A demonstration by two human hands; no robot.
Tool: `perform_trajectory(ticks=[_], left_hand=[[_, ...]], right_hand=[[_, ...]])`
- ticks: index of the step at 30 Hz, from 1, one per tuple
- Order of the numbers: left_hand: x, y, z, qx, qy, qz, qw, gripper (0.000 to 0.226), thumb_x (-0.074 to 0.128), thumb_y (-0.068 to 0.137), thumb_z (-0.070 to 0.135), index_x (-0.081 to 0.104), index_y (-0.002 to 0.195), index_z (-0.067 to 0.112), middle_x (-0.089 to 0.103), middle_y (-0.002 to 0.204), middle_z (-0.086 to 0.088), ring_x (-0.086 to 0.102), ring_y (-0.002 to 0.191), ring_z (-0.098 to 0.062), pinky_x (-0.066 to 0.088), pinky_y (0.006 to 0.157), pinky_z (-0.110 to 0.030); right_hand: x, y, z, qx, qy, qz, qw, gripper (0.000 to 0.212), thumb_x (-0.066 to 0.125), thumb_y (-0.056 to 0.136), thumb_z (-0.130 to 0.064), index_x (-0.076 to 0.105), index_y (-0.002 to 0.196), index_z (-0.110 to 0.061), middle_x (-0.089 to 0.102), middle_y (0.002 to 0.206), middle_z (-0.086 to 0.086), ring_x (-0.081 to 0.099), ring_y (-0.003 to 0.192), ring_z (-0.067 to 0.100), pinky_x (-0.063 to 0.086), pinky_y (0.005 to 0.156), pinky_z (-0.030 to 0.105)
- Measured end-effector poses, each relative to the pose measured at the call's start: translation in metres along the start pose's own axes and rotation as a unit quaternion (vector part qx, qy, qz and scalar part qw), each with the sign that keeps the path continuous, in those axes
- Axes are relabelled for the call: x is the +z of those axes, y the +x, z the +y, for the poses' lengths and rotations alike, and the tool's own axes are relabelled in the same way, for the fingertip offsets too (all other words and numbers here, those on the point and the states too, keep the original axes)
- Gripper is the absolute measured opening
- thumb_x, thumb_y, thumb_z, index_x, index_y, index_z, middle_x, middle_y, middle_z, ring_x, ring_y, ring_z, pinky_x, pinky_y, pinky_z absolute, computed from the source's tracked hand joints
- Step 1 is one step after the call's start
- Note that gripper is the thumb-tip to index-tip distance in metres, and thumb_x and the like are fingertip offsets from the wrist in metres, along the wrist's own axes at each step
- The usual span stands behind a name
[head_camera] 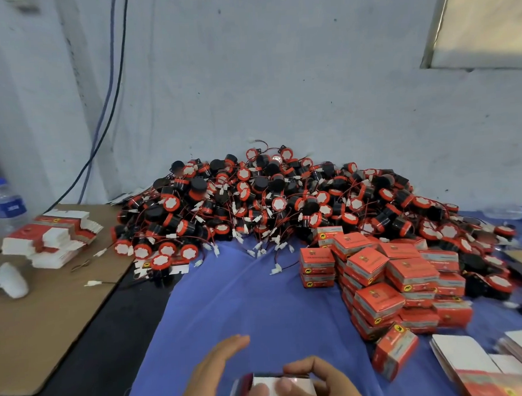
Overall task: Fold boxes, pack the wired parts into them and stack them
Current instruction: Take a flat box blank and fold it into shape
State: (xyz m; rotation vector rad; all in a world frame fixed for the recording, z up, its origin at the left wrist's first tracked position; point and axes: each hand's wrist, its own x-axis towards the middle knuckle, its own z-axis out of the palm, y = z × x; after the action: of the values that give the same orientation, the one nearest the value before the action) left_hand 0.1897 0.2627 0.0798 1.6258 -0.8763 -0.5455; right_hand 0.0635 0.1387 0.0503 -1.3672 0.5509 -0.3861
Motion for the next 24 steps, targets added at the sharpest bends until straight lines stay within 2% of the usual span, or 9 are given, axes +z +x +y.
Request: perform_trajectory(ticks=[2,4,7,9,11,15,18,21,24], left_hand=[[0.008,-0.007,-0.018,0.006,0.012,0.0,1.0,0.036,0.063,0.094,0.009,0.072,0.107,0.042,0.062,0.127,0.016,0.054,0.125,-0.004,0.039,0.107,-0.019],[0.018,0.0,-0.026,0.076,0.089,-0.012,0.993,0.044,0.056,0.096,0.025,0.068,0.096,0.067,0.065,0.129,0.016,0.053,0.125,0.007,0.036,0.105,-0.01],[0.014,0.009,-0.037,0.09,0.089,0.058,0.99,0.07,0.038,0.109,0.018,0.036,0.104,0.087,0.049,0.148,-0.019,0.043,0.143,-0.021,0.016,0.103,0.006],[0.013,0.012,-0.043,0.071,0.1,0.03,0.992,0.054,0.054,0.101,0.04,0.027,0.125,0.08,0.04,0.157,0.01,0.033,0.146,-0.004,0.019,0.109,0.0],[0.02,0.001,-0.048,0.113,0.11,0.049,0.986,0.051,0.071,0.086,0.046,0.049,0.122,0.074,0.059,0.134,0.028,0.054,0.124,0.009,0.042,0.099,-0.009],[0.019,0.002,-0.055,0.074,-0.022,0.114,0.99,0.044,0.083,0.06,0.048,0.076,0.103,0.045,0.076,0.105,0.014,0.07,0.1,0.0,0.054,0.086,-0.016],[0.009,0.009,-0.055,0.051,-0.081,0.108,0.99,0.044,0.099,0.054,0.028,0.081,0.094,0.033,0.078,0.096,0.0,0.074,0.088,-0.01,0.054,0.073,-0.011],[0.008,0.009,-0.051,0.058,-0.112,0.116,0.985,0.044,0.093,0.054,0.006,0.081,0.091,0.025,0.078,0.092,-0.007,0.075,0.083,-0.015,0.054,0.068,-0.011],[0.015,0.007,-0.042,0.098,-0.131,0.11,0.98,0.039,0.087,0.059,0.002,0.081,0.093,0.02,0.077,0.1,-0.006,0.074,0.092,-0.014,0.056,0.073,-0.014]], right_hand=[[-0.014,0.011,0.005,0.025,-0.032,0.026,0.999,0.048,0.086,0.06,-0.034,0.072,0.097,-0.006,0.077,0.086,0.015,0.068,0.076,0.026,0.049,0.077,0.028],[-0.009,0.016,0.001,0.024,-0.075,0.041,0.996,0.045,0.087,0.06,-0.04,0.076,0.094,-0.012,0.079,0.089,0.008,0.074,0.087,0.027,0.053,0.082,0.029],[-0.006,0.018,-0.003,-0.006,-0.074,0.073,0.995,0.033,0.09,0.062,-0.034,0.079,0.087,-0.016,0.078,0.078,0.005,0.07,0.066,0.012,0.049,0.065,0.018],[-0.01,0.019,-0.006,-0.014,-0.079,0.101,0.992,0.027,0.091,0.061,-0.028,0.08,0.082,-0.015,0.077,0.074,0.007,0.068,0.061,0.01,0.046,0.061,0.016],[-0.003,0.015,-0.01,-0.042,-0.099,0.082,0.991,0.02,0.09,0.068,-0.026,0.08,0.085,-0.02,0.079,0.082,0.0,0.074,0.074,0.01,0.049,0.068,0.016],[-0.002,0.007,-0.009,-0.064,-0.17,0.064,0.981,0.019,0.073,0.088,-0.039,0.075,0.101,-0.052,0.075,0.106,-0.013,0.067,0.101,-0.002,0.048,0.094,0.018],[-0.018,0.002,-0.02,-0.025,-0.1,-0.069,0.992,0.034,0.07,0.087,-0.045,0.066,0.119,-0.057,0.064,0.131,-0.022,0.054,0.128,-0.002,0.036,0.113,0.024],[-0.028,0.007,-0.024,-0.033,-0.064,-0.119,0.99,0.057,0.083,0.076,-0.049,0.066,0.129,-0.037,0.065,0.134,-0.013,0.059,0.127,0.009,0.044,0.111,0.031],[-0.017,0.014,-0.017,-0.121,-0.133,-0.045,0.983,0.037,0.081,0.078,-0.049,0.071,0.112,-0.04,0.071,0.121,-0.008,0.067,0.113,0.011,0.056,0.094,0.031]])
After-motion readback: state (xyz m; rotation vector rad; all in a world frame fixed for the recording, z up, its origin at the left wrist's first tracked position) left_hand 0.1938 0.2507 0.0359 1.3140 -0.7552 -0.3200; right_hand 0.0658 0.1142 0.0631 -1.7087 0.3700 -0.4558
